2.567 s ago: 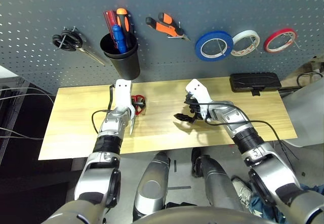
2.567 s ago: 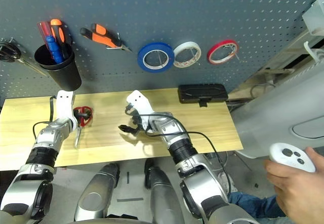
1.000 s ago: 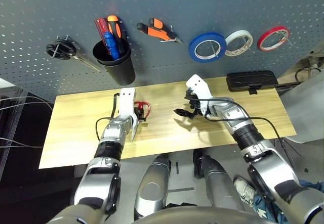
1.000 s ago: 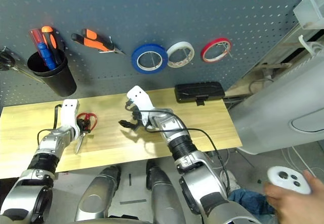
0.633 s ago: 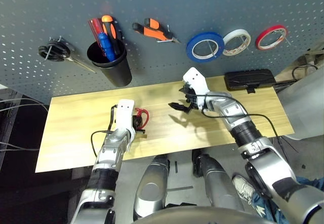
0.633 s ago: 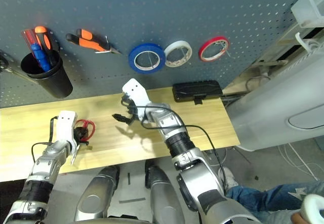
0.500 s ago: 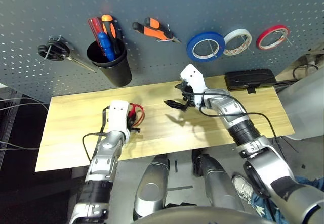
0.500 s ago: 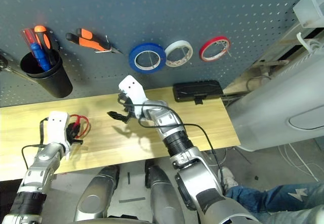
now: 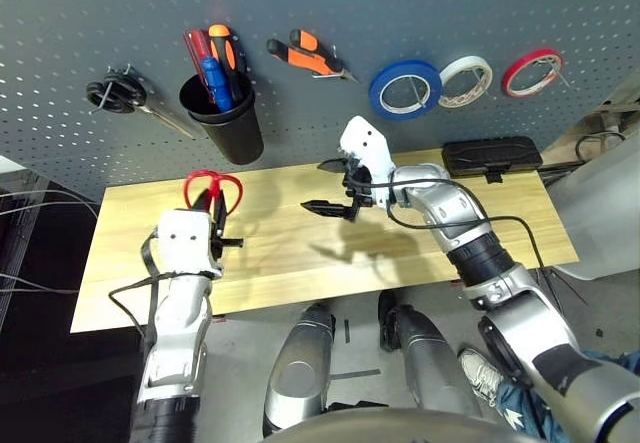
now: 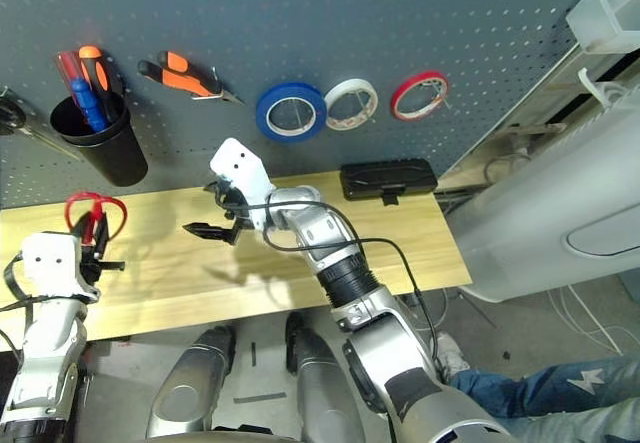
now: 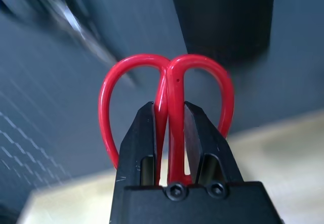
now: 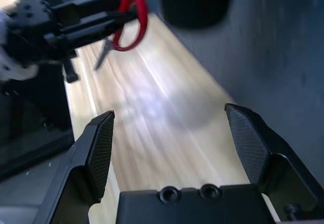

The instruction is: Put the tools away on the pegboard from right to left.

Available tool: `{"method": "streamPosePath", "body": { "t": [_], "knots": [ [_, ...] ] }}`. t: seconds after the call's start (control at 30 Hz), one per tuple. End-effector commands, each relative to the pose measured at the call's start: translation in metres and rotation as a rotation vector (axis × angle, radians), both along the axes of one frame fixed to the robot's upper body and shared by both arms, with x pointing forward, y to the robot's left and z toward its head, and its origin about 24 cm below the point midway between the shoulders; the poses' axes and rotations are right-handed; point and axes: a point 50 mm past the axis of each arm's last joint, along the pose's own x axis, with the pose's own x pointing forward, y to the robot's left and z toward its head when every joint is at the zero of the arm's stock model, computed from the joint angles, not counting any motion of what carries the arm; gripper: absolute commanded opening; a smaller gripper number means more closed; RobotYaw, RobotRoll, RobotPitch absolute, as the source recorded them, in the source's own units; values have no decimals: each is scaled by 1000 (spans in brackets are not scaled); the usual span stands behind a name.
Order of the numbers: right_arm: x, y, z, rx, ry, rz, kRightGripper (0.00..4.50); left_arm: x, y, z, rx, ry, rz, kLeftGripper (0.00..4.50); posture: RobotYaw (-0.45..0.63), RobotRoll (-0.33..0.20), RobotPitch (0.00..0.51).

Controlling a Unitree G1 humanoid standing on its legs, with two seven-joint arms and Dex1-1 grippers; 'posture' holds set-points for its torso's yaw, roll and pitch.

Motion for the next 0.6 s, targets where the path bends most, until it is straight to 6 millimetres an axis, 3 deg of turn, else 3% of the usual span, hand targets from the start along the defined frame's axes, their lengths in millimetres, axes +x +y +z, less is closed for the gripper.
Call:
{"method": "streamPosePath", "body": {
  "t": [0.03, 0.6],
  "knots": [
    [-6, 7, 9, 30, -12, 48, 4500, -2, 8, 12, 47, -71, 30, 725, 194, 0, 231],
    [-4, 23, 35, 154, -88, 46, 4500, 15, 30, 64, 129, -256, 94, 725, 190, 0, 214]
  ]
}}
